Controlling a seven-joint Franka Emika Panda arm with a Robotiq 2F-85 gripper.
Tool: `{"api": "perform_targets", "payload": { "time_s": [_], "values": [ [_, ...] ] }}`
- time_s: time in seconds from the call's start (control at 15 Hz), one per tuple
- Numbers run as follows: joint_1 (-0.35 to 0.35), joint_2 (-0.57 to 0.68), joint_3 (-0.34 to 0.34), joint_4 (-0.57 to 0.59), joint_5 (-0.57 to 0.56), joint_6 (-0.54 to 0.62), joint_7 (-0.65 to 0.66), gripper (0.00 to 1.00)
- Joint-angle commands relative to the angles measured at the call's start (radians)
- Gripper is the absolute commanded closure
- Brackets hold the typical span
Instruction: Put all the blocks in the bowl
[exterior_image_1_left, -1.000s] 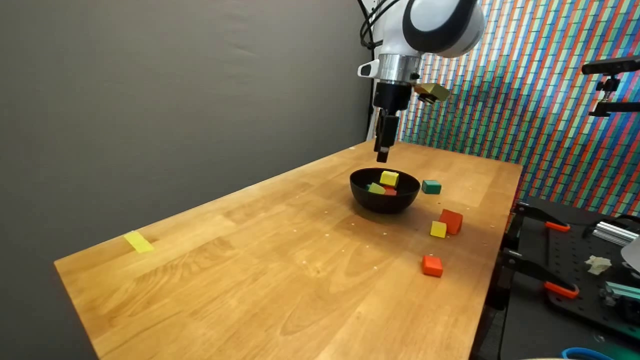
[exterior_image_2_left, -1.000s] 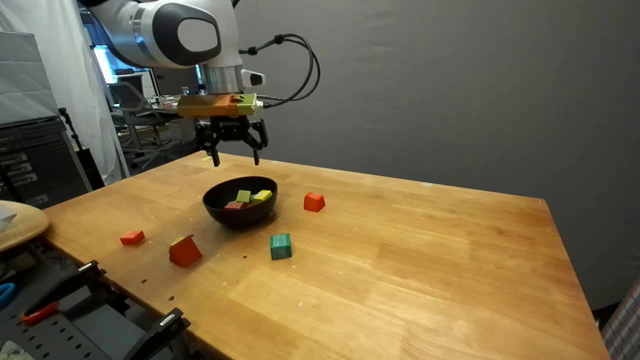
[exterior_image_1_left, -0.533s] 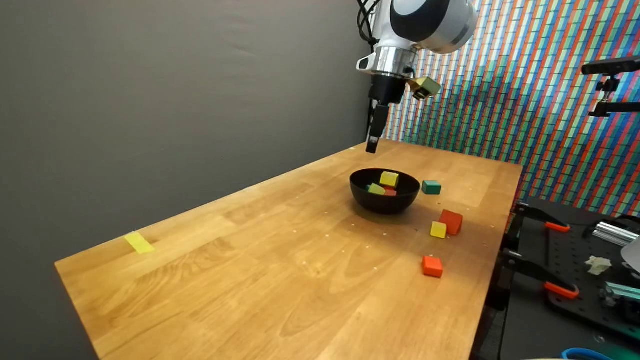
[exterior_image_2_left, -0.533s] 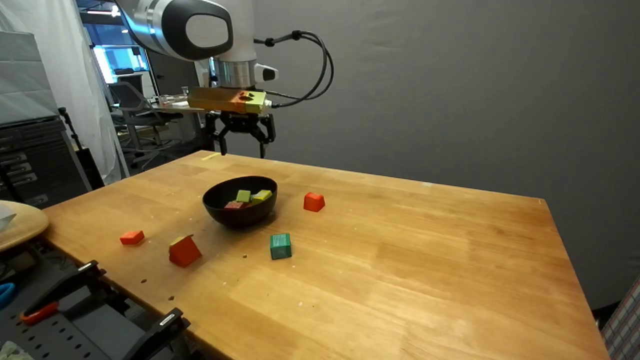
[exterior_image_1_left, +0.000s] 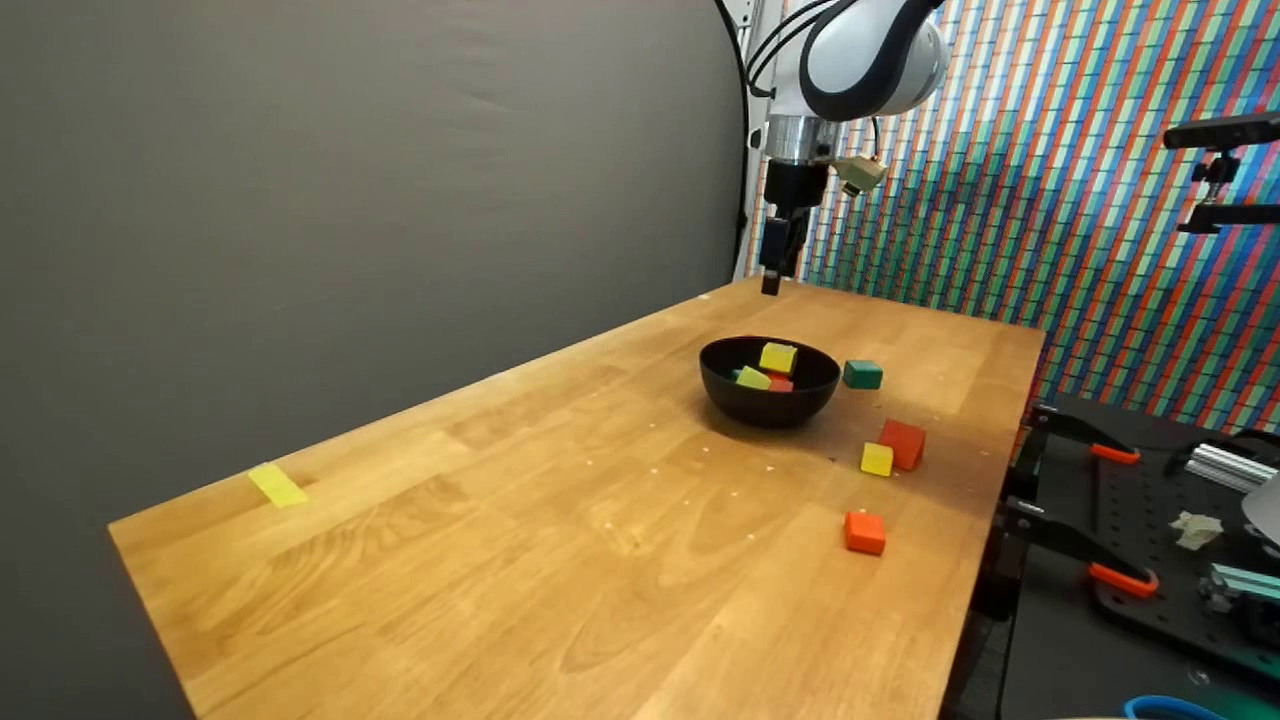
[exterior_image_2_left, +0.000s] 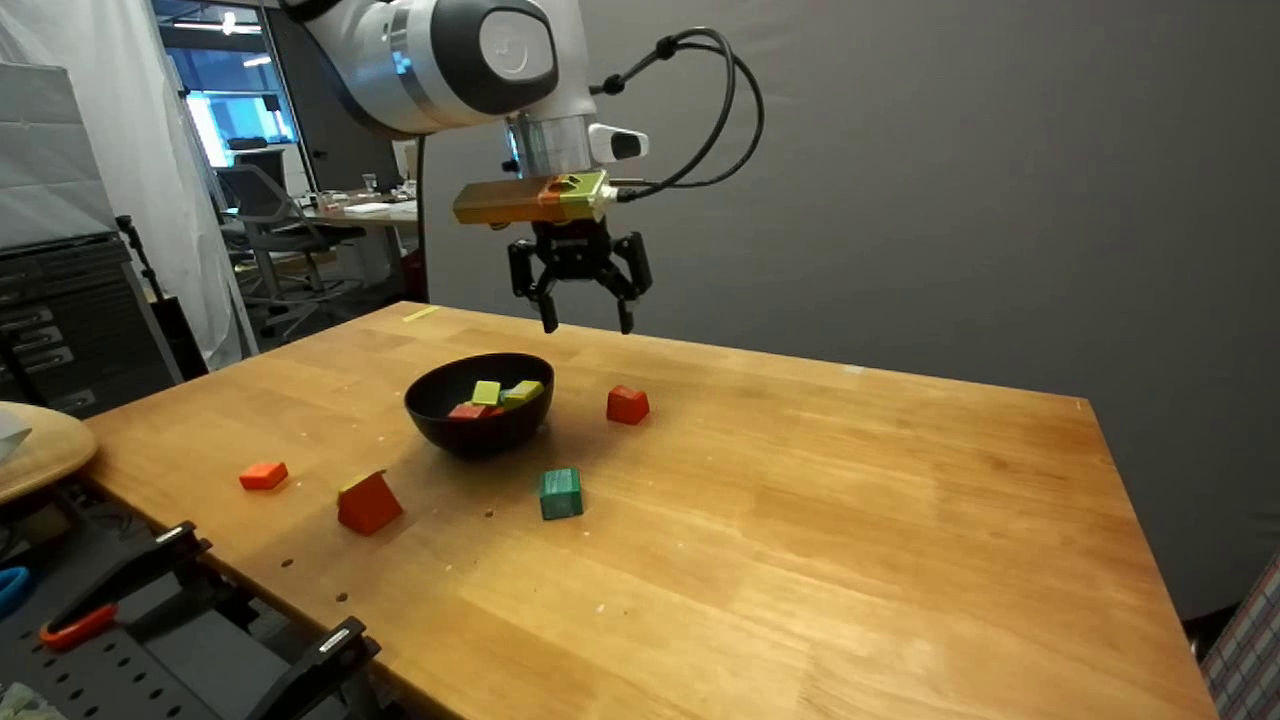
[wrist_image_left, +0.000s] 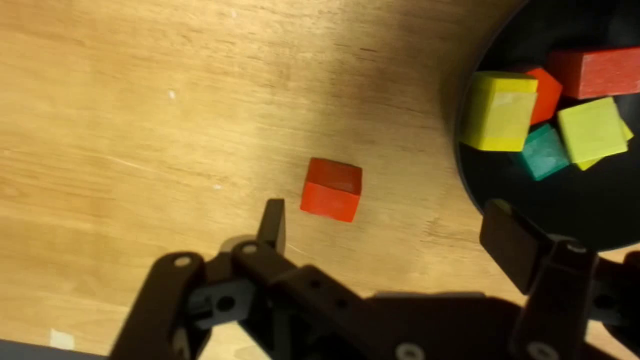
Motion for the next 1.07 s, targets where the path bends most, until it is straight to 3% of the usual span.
{"api": "perform_targets", "payload": {
  "time_s": [0.0,0.07,0.13,0.33,0.6,0.87,1.0],
  "values": [
    [-0.01,0.098,0.002,0.118,0.054,-0.046,0.056,0.0],
    [-0.026,0.116,0.022,0.134,0.112,-0.04,0.044,0.0],
    [-0.011,0.061,0.002,0.063,0.051,-0.025,0.036,0.0],
    [-0.015,0.11,0.012,0.106,0.091,-0.025,0.039,0.0],
    [0.061,0.171,-0.06,0.135,-0.064,-0.042,0.212,0.0],
    [0.051,0.258,-0.027,0.185,-0.019,-0.031,0.232,0.0],
    [0.064,0.293,-0.043,0.205,-0.035,-0.008,0.271,0.0]
  ]
}}
